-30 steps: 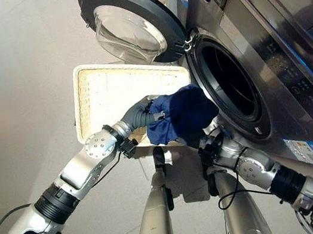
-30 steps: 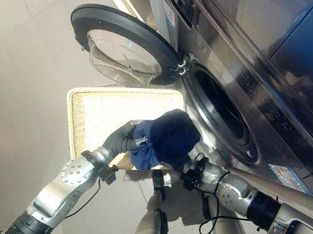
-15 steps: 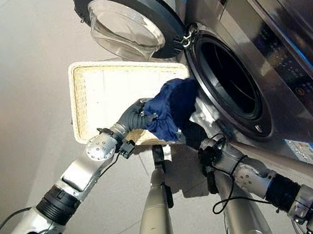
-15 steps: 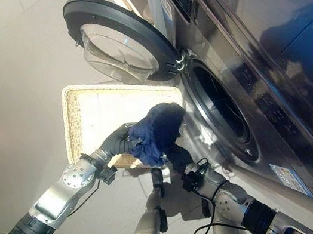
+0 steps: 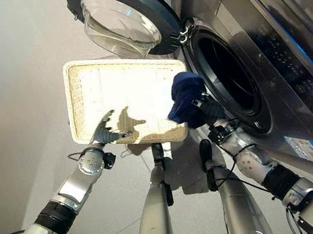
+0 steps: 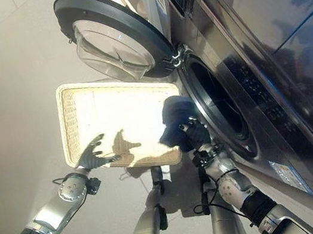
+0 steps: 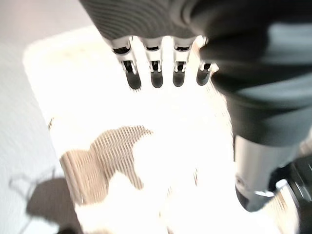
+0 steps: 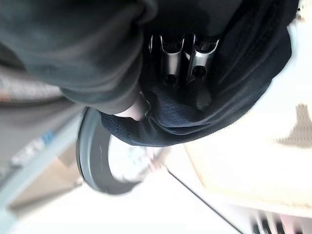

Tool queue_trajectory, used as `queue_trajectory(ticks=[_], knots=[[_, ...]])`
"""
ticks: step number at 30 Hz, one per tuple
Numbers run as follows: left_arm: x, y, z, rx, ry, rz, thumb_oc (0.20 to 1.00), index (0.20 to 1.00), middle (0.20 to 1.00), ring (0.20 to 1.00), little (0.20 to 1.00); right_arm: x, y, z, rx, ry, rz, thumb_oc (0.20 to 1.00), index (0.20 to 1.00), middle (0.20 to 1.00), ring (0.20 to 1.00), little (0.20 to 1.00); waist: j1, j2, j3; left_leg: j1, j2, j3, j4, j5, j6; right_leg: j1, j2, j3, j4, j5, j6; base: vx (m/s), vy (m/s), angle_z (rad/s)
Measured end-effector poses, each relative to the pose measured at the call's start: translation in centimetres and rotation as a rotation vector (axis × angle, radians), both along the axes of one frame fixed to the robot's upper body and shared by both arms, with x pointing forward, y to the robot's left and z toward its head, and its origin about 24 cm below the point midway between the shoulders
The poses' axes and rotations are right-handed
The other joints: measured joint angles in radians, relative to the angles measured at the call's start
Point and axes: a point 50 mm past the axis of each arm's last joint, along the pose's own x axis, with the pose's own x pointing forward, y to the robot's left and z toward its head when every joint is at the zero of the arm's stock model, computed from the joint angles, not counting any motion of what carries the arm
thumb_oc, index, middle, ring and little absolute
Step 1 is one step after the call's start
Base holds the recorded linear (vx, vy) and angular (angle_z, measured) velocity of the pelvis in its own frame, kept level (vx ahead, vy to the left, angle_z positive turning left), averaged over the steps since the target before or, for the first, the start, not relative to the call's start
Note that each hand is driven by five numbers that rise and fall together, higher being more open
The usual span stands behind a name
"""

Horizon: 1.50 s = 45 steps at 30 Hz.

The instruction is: Put the clothes into the washing machine.

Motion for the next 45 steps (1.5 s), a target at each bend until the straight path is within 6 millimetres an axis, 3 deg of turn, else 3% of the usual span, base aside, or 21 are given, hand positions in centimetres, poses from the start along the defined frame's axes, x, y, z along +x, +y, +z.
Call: queue_trajectory(ticks=[6,10,16,21,27,30,31,34,37,38,39,42,45], knots=[[-0.3,0.9,-1.3,-0.191,-0.051,0.102,1.000,1.000,1.000,1.000,1.000,2.1,-2.0,0.7,0.098,0.040,-0.077,0.200,0.200,0.200,0.200,0.200,0.014,0.001,0.000,-0.022,0.001,0.000,-0.002,0.001,0.000,-0.022,0.000,-0.001,-0.003,0.005,-0.006,0.03,-0.019,-0.01],[-0.9,1.8,-3.2,-0.260,-0.007,0.162,1.000,1.000,1.000,1.000,1.000,3.1,-3.5,1.8,0.324,0.039,-0.104,0.200,0.200,0.200,0.200,0.200,0.028,0.003,-0.001,-0.036,0.001,0.000,-0.002,0.001,0.000,-0.037,0.000,0.000,-0.003,0.006,-0.006,0.06,-0.022,-0.01],[-3.7,4.1,-8.3,-0.308,0.126,0.295,1.000,1.000,1.000,1.000,1.000,4.0,-7.3,6.4,0.812,-0.158,-0.182,0.200,0.200,0.200,0.200,0.200,0.029,0.007,0.000,-0.044,-0.001,0.003,-0.002,0.001,0.000,-0.047,-0.001,0.005,-0.005,0.010,-0.005,0.05,0.002,-0.01],[-5.1,2.3,-11.4,-0.356,0.207,0.263,1.000,1.000,1.000,1.000,1.000,4.3,-10.0,8.6,1.057,-0.316,-0.357,0.200,0.200,0.200,0.200,0.200,0.059,0.048,-0.004,-0.044,-0.009,0.007,-0.003,0.002,0.003,-0.053,-0.005,0.017,-0.008,0.020,0.003,0.06,0.039,-0.03],[-6.1,1.3,-13.1,-0.337,0.304,0.173,1.000,1.000,1.000,1.000,1.000,3.8,-12.2,10.4,1.209,-0.446,-0.578,0.200,0.200,0.200,0.200,0.200,0.076,0.051,-0.006,-0.064,-0.043,0.035,-0.009,0.004,0.004,-0.091,-0.036,0.049,-0.007,0.032,0.033,0.06,0.021,-0.04],[-6.3,0.8,-13.4,-0.347,0.337,0.142,1.000,1.000,1.000,1.000,1.000,2.9,-13.8,11.1,1.286,-0.505,-0.718,0.200,0.200,0.200,0.200,0.200,0.081,0.050,-0.006,-0.075,-0.064,0.053,-0.011,0.007,0.008,-0.097,-0.060,0.063,-0.028,0.052,0.065,0.06,0.014,0.02],[-6.3,0.8,-13.5,-0.363,0.350,0.142,1.000,1.000,1.000,1.000,1.000,2.5,-14.5,11.2,1.294,-0.520,-0.766,0.200,0.200,0.200,0.200,0.200,0.082,0.050,-0.006,-0.078,-0.073,0.055,-0.013,0.008,0.013,-0.097,-0.069,0.067,-0.036,0.058,0.072,0.06,0.025,0.04],[-6.3,0.5,-13.6,-0.387,0.372,0.127,1.000,1.000,1.000,1.000,1.000,1.4,-16.1,11.0,1.339,-0.519,-0.909,0.200,0.200,0.200,0.200,0.200,0.083,0.049,-0.005,-0.079,-0.102,0.061,-0.015,0.014,0.082,-0.094,-0.097,0.070,-0.045,0.068,0.094,0.06,0.035,0.05],[-6.3,0.2,-13.5,-0.401,0.392,0.092,1.000,1.000,1.000,1.000,1.000,1.2,-17.0,10.9,1.415,-0.463,-0.983,0.200,0.200,0.200,0.200,0.200,0.079,0.043,-0.001,-0.078,-0.130,0.082,-0.014,0.014,0.125,-0.093,-0.126,0.066,-0.051,0.078,0.115,0.04,-0.002,-0.04],[-6.3,0.1,-13.6,-0.393,0.401,0.079,1.000,1.000,1.000,1.000,1.000,1.3,-17.0,11.0,1.440,-0.434,-0.993,0.702,0.702,0.702,0.702,0.702,0.074,0.042,-0.001,-0.078,-0.137,0.086,-0.014,0.014,0.127,-0.091,-0.132,0.066,-0.057,0.084,0.120,0.01,-0.031,-0.06],[-6.4,0.1,-13.6,-0.388,0.408,0.073,1.000,1.000,1.000,1.000,1.000,1.6,-17.0,11.1,1.470,-0.395,-0.982,1.000,1.000,1.000,1.000,1.000,0.067,0.042,-0.001,-0.078,-0.141,0.086,-0.014,0.014,0.129,-0.087,-0.137,0.066,-0.064,0.090,0.125,0.01,-0.035,0.01],[-6.3,0.2,-13.4,-0.379,0.412,0.055,1.000,1.000,1.000,1.000,1.000,2.7,-16.6,11.5,1.519,-0.246,-0.883,1.000,1.000,1.000,1.000,1.000,0.052,0.030,-0.003,-0.078,-0.148,0.086,-0.014,0.014,0.129,-0.080,-0.143,0.064,-0.078,0.097,0.134,0.00,-0.049,0.02],[-6.3,-0.4,-13.1,-0.375,0.413,0.016,1.000,1.000,1.000,1.000,1.000,3.9,-16.1,11.7,1.447,-0.144,-0.742,1.000,1.000,1.000,1.000,1.000,0.033,0.026,-0.003,-0.090,-0.146,0.089,-0.003,0.014,0.130,-0.085,-0.142,0.065,-0.081,0.101,0.130,0.00,-0.016,-0.01]])
